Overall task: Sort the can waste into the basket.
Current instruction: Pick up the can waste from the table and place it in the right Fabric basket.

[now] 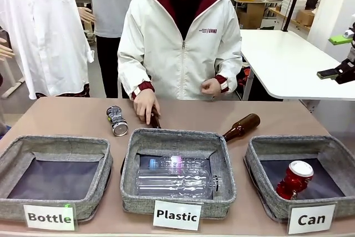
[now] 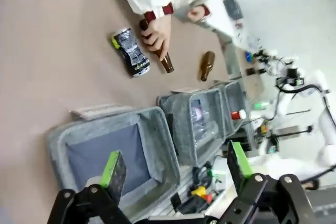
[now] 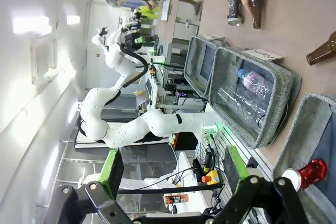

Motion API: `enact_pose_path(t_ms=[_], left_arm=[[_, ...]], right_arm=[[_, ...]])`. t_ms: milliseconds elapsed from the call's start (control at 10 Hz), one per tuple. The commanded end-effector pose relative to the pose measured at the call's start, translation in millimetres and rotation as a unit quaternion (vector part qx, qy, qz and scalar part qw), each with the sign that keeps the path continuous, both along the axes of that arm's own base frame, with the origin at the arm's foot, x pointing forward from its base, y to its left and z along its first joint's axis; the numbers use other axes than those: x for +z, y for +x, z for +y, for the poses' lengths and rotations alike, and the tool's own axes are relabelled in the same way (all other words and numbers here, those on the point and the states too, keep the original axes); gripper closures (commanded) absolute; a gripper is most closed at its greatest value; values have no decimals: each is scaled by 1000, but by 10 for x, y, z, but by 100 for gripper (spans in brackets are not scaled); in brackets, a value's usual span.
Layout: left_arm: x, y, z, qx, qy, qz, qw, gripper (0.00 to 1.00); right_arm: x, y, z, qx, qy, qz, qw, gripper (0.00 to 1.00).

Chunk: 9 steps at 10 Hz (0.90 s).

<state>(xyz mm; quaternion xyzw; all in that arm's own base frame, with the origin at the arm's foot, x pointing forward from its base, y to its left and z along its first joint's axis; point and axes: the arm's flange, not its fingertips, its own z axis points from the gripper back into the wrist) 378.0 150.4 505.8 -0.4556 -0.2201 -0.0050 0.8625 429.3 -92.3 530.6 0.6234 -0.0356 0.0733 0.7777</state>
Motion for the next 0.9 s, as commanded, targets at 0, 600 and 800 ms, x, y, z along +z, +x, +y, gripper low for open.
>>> enact_pose_path(t_ms=[0, 600, 800], left_arm=[[51, 315, -519, 7, 81, 35, 996, 0], [60, 829, -1330, -21, 167, 70, 983, 0], [222, 350, -433, -35, 96, 37, 994, 0]], right_arm=[[18, -9, -19, 7, -3, -6, 1000, 0], [18, -9, -19, 7, -3, -6, 1000, 0], [18, -9, -19, 7, -3, -6, 1000, 0]])
